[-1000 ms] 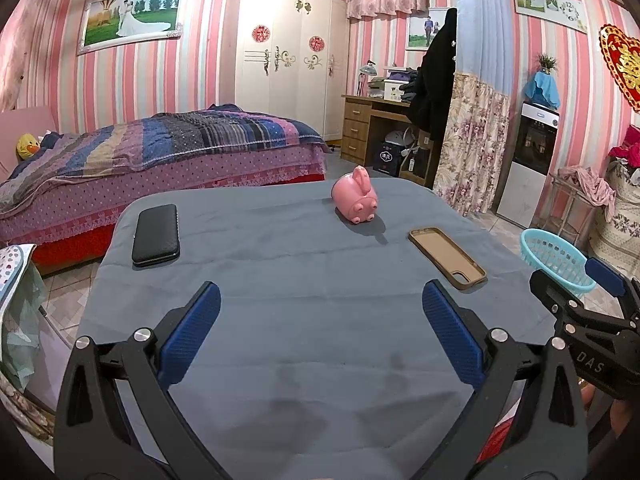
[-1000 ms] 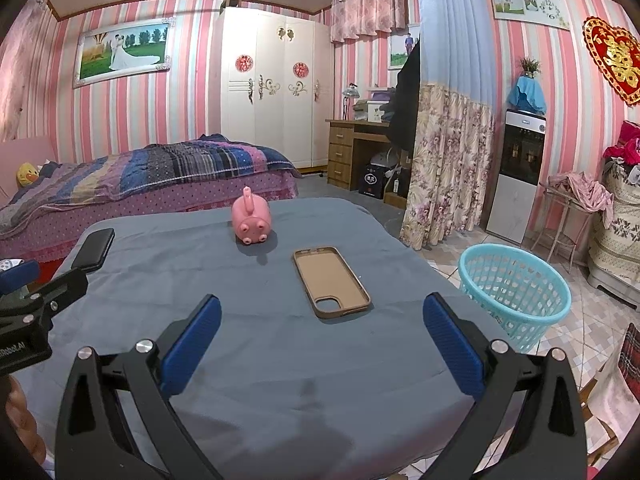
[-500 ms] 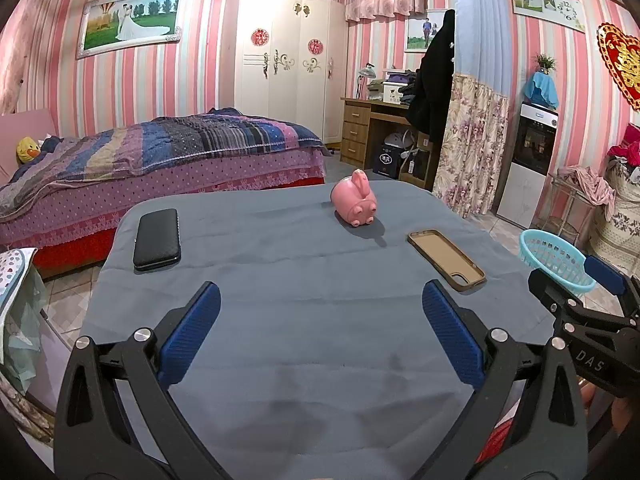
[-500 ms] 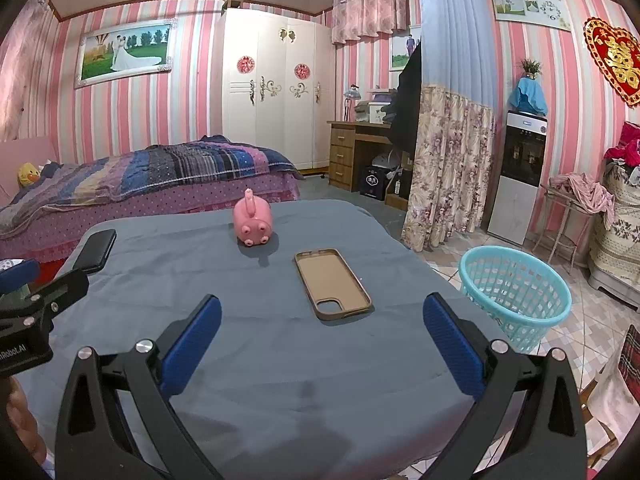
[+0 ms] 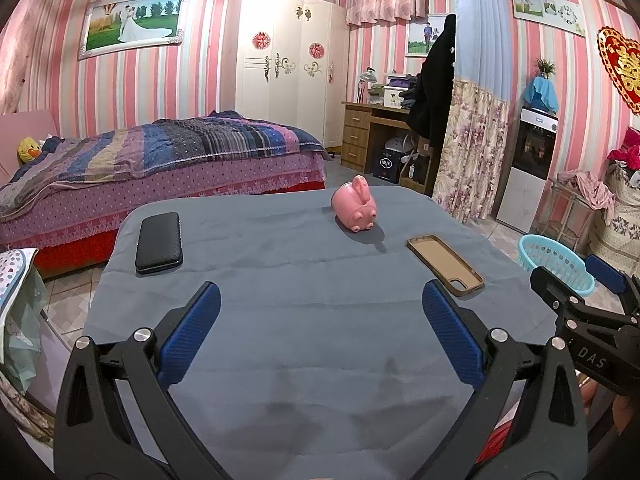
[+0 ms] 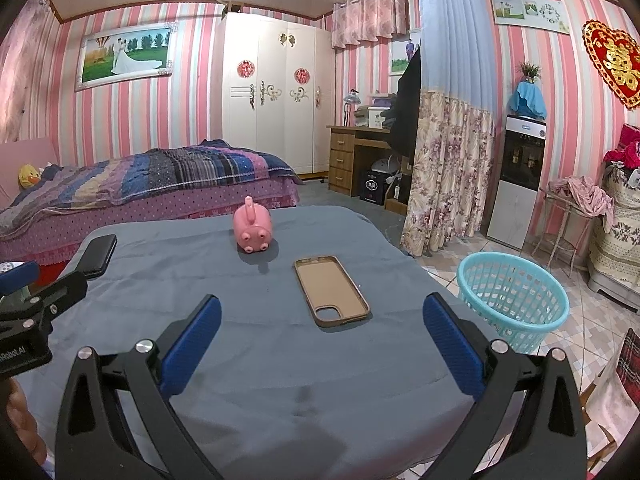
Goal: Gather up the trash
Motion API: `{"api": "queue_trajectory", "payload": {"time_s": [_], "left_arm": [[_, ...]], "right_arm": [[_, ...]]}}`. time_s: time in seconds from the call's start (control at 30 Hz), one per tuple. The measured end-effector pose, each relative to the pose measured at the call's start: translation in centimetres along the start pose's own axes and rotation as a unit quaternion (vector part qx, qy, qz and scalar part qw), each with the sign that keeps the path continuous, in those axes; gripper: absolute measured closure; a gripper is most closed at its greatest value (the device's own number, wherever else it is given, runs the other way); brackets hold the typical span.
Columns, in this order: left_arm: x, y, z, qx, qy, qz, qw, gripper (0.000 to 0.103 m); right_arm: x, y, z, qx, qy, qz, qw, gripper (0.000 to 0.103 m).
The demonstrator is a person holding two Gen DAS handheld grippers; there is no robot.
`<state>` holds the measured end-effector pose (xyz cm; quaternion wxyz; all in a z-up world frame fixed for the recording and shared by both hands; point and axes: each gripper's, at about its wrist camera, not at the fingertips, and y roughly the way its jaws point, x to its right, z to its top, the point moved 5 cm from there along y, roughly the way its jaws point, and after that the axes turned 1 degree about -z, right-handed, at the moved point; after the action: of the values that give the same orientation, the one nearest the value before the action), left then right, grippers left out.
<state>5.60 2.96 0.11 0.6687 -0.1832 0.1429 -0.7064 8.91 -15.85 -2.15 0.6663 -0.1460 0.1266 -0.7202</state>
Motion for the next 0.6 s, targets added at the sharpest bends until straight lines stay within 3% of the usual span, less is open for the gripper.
{"api": "queue_trajectory", "payload": {"time_s": [0.6], "left_arm": [[-0.51, -0.91, 0.56, 0.014, 0.0, -0.001, 0.9999, 0.005]], "right_arm": [[-0.15, -0.83, 0.88, 0.008, 0.0, 0.0, 1.0, 0.004]]}}
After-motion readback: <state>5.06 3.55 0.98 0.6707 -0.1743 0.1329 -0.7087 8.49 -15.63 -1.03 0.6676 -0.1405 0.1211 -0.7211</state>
